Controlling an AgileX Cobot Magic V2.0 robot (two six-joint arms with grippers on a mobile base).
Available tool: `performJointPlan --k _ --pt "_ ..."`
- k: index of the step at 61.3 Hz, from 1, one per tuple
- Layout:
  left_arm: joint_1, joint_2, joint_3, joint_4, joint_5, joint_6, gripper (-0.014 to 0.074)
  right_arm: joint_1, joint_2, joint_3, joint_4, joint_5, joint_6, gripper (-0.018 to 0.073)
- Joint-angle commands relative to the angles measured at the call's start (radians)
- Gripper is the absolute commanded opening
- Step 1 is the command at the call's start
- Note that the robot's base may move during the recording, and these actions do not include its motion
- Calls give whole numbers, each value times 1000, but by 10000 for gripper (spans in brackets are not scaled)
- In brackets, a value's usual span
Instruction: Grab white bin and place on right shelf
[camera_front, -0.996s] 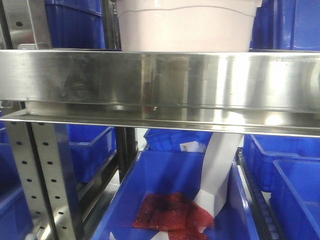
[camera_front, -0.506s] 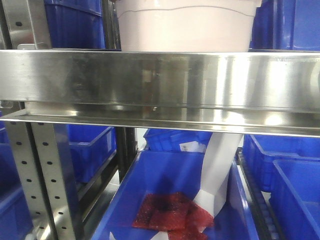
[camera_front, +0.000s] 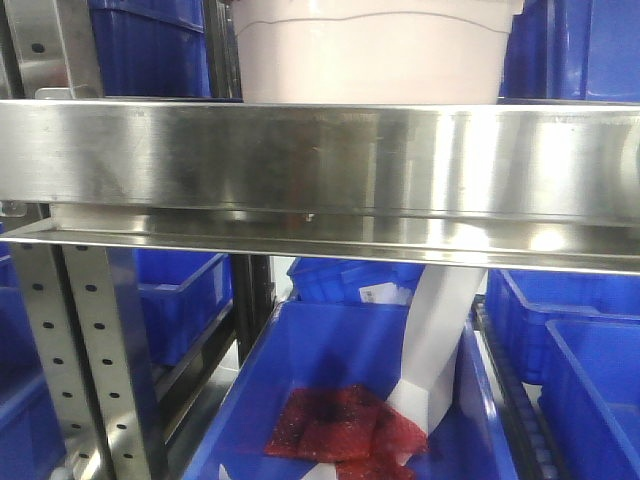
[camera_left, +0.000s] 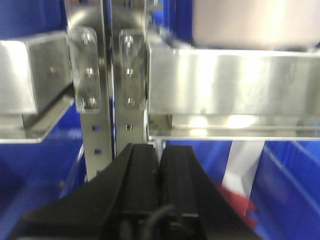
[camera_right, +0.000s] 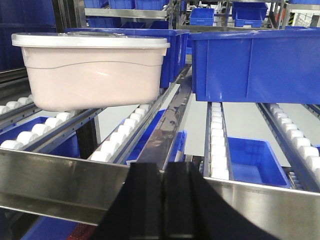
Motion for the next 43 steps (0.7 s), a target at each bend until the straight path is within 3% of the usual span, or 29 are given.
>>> performJointPlan --k 1,43 --pt "-9 -91 1 4 -22 -19 -118 -2 17 -23 27 -79 1 69" --pt "-9 -89 1 2 -16 -19 -118 -2 16 -23 27 -72 1 69"
